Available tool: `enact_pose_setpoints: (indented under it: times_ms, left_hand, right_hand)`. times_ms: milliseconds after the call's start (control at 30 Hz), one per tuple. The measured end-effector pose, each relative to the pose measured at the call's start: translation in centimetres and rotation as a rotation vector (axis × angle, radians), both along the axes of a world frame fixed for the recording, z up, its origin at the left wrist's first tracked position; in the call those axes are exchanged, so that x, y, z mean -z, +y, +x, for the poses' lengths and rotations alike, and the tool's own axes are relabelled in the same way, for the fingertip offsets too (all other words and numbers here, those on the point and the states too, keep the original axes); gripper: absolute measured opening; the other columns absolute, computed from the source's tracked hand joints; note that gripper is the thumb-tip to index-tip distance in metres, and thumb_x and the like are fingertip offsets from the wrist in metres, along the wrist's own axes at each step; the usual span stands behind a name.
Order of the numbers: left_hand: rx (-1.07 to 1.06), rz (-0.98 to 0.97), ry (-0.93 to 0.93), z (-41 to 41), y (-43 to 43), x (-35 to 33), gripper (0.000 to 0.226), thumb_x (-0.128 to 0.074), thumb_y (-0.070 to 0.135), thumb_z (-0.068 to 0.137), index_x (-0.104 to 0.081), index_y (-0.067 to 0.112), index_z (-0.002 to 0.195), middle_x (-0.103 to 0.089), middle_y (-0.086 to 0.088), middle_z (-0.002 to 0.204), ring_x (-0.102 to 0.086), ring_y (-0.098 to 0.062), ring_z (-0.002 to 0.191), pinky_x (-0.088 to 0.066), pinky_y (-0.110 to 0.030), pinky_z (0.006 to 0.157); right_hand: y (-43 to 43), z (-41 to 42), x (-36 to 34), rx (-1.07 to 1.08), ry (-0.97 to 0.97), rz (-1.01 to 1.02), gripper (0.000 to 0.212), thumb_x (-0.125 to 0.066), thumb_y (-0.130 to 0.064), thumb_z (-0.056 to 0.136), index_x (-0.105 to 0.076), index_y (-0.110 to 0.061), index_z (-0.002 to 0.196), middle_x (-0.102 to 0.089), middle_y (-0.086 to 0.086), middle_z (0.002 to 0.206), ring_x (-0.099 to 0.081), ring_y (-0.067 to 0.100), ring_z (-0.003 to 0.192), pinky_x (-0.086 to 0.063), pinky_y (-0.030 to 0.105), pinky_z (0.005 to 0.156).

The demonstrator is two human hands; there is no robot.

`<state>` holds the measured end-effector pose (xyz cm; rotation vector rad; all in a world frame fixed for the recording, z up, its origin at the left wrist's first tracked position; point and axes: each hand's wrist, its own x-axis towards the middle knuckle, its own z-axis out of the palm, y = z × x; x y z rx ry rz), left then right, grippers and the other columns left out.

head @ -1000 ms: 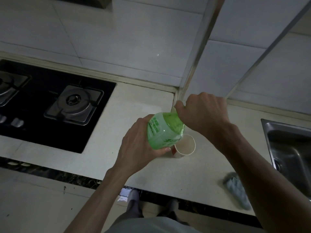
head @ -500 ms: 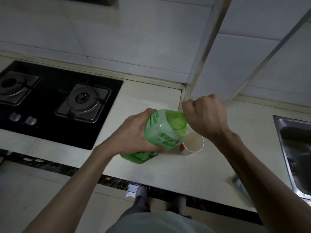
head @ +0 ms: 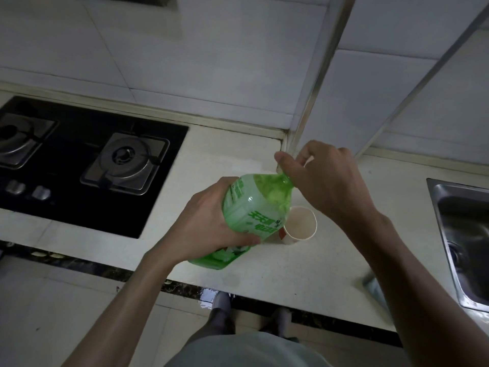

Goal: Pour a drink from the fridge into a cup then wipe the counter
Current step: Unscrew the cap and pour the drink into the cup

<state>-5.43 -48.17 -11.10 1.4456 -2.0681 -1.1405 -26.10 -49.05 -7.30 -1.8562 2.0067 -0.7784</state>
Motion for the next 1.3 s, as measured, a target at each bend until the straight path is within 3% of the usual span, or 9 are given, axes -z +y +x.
enact_pose_setpoints:
  times_ms: [167, 267, 367, 500, 633, 733, 900, 1133, 1300]
  left_hand:
    - [0.005, 0.039, 0.01, -0.3, 0.1, 0.0, 0.084, -0.092, 0.038, 0.049, -0.042, 0.046, 0.116, -0.059, 0.028, 0.1, -0.056, 0.015, 0.092, -0.046, -0.007, 0.069]
    - [0.031, 0.09, 0.037, 0.1, -0.2, -0.1, 0.084, -0.095, 0.034, 0.049, -0.047, 0.042, 0.117, -0.063, 0.024, 0.1, -0.059, 0.012, 0.093, -0.048, -0.008, 0.071]
    - [0.064, 0.143, 0.071, 0.2, -0.6, -0.3, 0.086, -0.096, 0.033, 0.048, -0.051, 0.038, 0.122, -0.066, 0.019, 0.105, -0.064, 0.004, 0.096, -0.055, -0.02, 0.078]
    - [0.069, 0.151, 0.07, -0.2, -0.9, -0.5, 0.086, -0.095, 0.035, 0.048, -0.051, 0.039, 0.122, -0.066, 0.02, 0.104, -0.064, 0.005, 0.094, -0.053, -0.017, 0.075]
    - [0.074, 0.123, 0.023, -0.5, -1.1, -0.5, 0.089, -0.094, 0.038, 0.048, -0.048, 0.04, 0.124, -0.064, 0.02, 0.105, -0.061, 0.007, 0.095, -0.051, -0.016, 0.076]
    - [0.093, 0.101, 0.003, -0.8, -1.1, -0.5, 0.088, -0.094, 0.038, 0.049, -0.048, 0.04, 0.123, -0.063, 0.023, 0.103, -0.06, 0.01, 0.094, -0.048, -0.01, 0.072]
    - [0.103, 0.094, 0.004, -1.3, -1.2, -0.5, 0.087, -0.094, 0.037, 0.048, -0.048, 0.041, 0.121, -0.063, 0.023, 0.102, -0.059, 0.011, 0.093, -0.051, -0.015, 0.074]
    - [0.141, 0.063, -0.033, -1.6, -1.6, -0.3, 0.089, -0.093, 0.041, 0.048, -0.044, 0.043, 0.123, -0.061, 0.026, 0.104, -0.056, 0.013, 0.097, -0.047, -0.012, 0.074]
    - [0.16, 0.062, -0.048, -1.7, -1.6, 0.1, 0.088, -0.093, 0.043, 0.048, -0.045, 0.044, 0.122, -0.061, 0.026, 0.103, -0.057, 0.013, 0.096, -0.047, -0.01, 0.07]
  right_hand:
    - [-0.1, -0.2, 0.4, -0.02, -0.158, -0.011, 0.034, -0.062, -0.044, 0.088, -0.053, -0.016, 0.071, -0.063, -0.001, 0.054, -0.048, 0.007, 0.043, -0.043, 0.028, 0.051]
    - [0.6, -0.7, 0.4, -0.152, -0.239, -0.12, 0.028, -0.065, -0.032, 0.09, -0.051, -0.013, 0.073, -0.05, 0.0, 0.043, -0.039, 0.015, 0.035, -0.047, 0.037, 0.045]
    - [1.2, -1.8, 0.0, -0.303, -0.276, -0.169, 0.02, -0.062, -0.029, 0.092, -0.057, -0.011, 0.084, -0.058, 0.01, 0.055, -0.054, 0.028, 0.047, -0.047, 0.044, 0.05]
    - [1.2, -3.4, -0.6, -0.446, -0.15, -0.142, 0.008, -0.059, -0.018, 0.093, -0.06, -0.013, 0.099, -0.065, 0.001, 0.086, -0.062, 0.017, 0.075, -0.051, 0.036, 0.066]
    - [1.1, -4.4, -1.7, -0.445, -0.105, 0.017, 0.029, -0.057, -0.036, 0.086, -0.053, -0.029, 0.114, -0.068, -0.011, 0.095, -0.064, -0.001, 0.086, -0.053, 0.016, 0.072]
    - [1.2, -4.1, -2.2, -0.298, -0.065, 0.095, 0.051, -0.049, -0.065, 0.074, -0.057, -0.028, 0.107, -0.07, -0.008, 0.073, -0.067, 0.004, 0.065, -0.057, 0.025, 0.061]
    - [1.3, -4.1, -1.9, -0.268, -0.035, 0.026, 0.031, -0.055, -0.052, 0.082, -0.061, -0.023, 0.091, -0.064, 0.004, 0.062, -0.058, 0.021, 0.054, -0.047, 0.037, 0.051]
    - [1.5, -5.9, -1.7, -0.417, -0.027, 0.133, 0.021, -0.061, -0.034, 0.084, -0.056, -0.029, 0.104, -0.065, -0.01, 0.088, -0.059, 0.002, 0.078, -0.051, 0.023, 0.068]
    - [1.8, -5.8, -1.8, -0.32, -0.108, 0.184, 0.057, -0.049, -0.064, 0.073, -0.055, -0.028, 0.117, -0.068, -0.012, 0.088, -0.066, 0.001, 0.077, -0.054, 0.02, 0.068]
